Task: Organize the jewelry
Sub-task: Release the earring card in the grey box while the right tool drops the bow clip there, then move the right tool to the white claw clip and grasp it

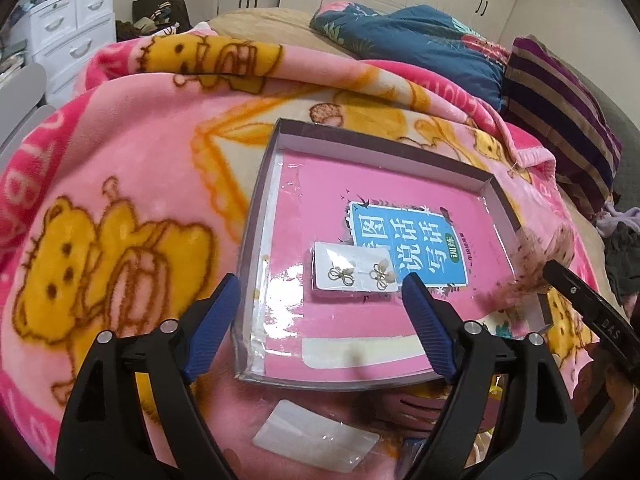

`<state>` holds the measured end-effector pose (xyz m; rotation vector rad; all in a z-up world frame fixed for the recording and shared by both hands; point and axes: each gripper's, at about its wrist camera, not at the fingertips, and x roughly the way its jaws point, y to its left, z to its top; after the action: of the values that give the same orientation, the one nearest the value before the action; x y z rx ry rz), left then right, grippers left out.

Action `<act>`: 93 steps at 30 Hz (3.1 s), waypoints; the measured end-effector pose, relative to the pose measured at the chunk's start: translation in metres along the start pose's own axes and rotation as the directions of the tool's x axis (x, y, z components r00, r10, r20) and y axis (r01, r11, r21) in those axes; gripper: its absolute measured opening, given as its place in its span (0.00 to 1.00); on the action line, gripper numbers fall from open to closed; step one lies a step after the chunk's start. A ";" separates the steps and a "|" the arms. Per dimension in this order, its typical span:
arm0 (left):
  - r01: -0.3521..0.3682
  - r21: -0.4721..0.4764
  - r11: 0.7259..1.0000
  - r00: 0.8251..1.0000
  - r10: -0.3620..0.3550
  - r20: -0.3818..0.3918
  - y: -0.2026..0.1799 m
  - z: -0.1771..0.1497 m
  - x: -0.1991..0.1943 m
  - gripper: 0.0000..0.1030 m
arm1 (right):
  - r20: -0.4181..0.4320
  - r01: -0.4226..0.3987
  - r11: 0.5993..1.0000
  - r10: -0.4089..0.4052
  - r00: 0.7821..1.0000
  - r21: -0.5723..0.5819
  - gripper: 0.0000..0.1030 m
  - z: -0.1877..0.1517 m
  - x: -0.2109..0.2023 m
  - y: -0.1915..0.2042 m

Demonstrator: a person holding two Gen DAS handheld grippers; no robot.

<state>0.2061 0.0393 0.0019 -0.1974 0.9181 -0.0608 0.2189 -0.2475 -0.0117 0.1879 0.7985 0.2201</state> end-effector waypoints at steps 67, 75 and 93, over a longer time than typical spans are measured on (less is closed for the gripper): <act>-0.054 0.029 0.998 0.997 0.052 0.054 0.001 -0.072 -0.081 0.91 | -0.052 -0.162 0.949 0.154 0.987 -0.269 0.87 -0.106 -0.107 0.046; -0.069 0.039 0.997 0.997 0.068 0.030 -0.002 -0.077 -0.075 0.91 | -0.088 -0.177 0.929 0.157 0.984 -0.325 0.87 -0.128 -0.093 0.064; 0.003 0.131 0.991 0.998 0.005 -0.055 -0.044 -0.081 -0.046 0.91 | -0.169 -0.228 0.902 0.176 0.970 -0.366 0.23 -0.146 -0.053 0.080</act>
<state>0.1148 -0.0089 -0.0014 -0.0730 0.9660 -0.1259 0.0673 -0.1731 -0.0549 -0.1174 0.8518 0.5866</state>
